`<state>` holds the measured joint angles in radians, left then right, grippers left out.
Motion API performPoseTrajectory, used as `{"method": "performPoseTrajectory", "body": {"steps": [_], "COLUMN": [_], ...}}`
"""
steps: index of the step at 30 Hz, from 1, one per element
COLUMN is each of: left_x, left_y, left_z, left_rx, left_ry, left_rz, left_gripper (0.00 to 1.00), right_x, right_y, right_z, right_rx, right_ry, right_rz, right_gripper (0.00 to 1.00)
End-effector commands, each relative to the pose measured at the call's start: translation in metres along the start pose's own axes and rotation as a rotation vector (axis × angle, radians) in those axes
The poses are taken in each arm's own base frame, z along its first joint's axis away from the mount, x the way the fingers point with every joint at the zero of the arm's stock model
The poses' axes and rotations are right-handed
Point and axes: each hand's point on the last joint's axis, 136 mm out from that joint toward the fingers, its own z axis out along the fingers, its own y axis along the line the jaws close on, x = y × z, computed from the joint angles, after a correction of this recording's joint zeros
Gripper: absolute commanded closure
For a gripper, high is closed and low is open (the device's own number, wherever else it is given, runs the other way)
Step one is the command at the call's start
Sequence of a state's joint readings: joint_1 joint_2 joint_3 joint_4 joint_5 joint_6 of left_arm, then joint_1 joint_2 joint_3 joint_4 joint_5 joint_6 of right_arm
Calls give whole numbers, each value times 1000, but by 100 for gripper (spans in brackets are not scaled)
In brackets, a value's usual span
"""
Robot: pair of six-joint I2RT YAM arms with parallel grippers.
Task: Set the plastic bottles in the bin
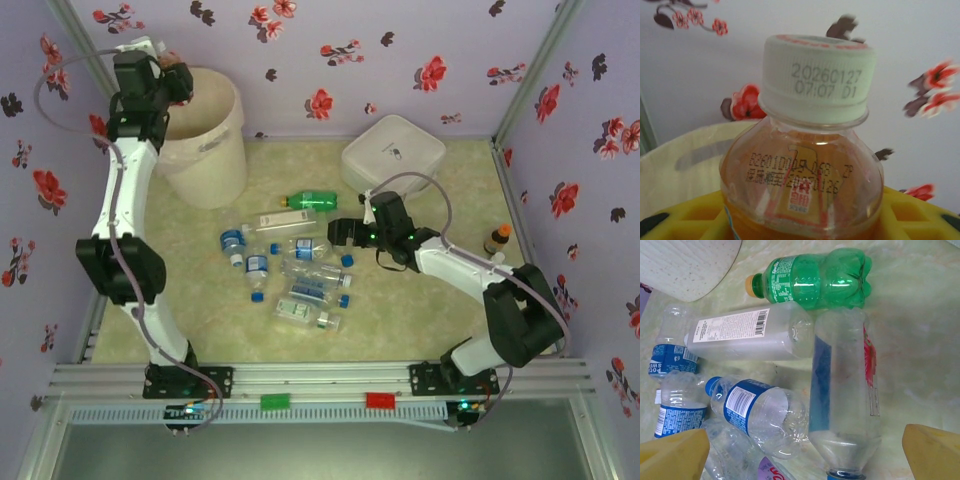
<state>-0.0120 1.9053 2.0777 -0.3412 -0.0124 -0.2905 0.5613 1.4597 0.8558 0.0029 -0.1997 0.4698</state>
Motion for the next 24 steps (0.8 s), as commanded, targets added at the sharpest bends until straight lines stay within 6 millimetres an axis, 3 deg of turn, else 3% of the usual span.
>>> {"method": "performPoseTrajectory", "body": {"steps": [1,6,8,10,13,18,24], "left_x": [18,46,53,57,52,21,-18], "left_y": [8,16,18,19,19,11,-16], "left_z": [13,37,41,44,39,16,-35], "left_rx": [-55,-79,-86,-92,-99,-85,-24], "left_ry": [89,183,208,222,219,158,51], "left_rz": [96,107,105,97,78,72,66], "left_gripper": [62,56,49,33,1,0,0], "right_x": [-13,-17,-20,-21,-23,-19,-11], "right_y": [3,4,5,5,0,-6,-14], "right_z": [-11,-18,-23,-26,-28,-24,-14], "right_rx": [17,30,33,41,71,99,124], "right_ry": [-50,-57,-67,-67,-73,-56,-29], "right_rz": [7,-2,-7,-16,-22,-19,-12], "right_gripper": [0,0,0,0,0,0,0]}}
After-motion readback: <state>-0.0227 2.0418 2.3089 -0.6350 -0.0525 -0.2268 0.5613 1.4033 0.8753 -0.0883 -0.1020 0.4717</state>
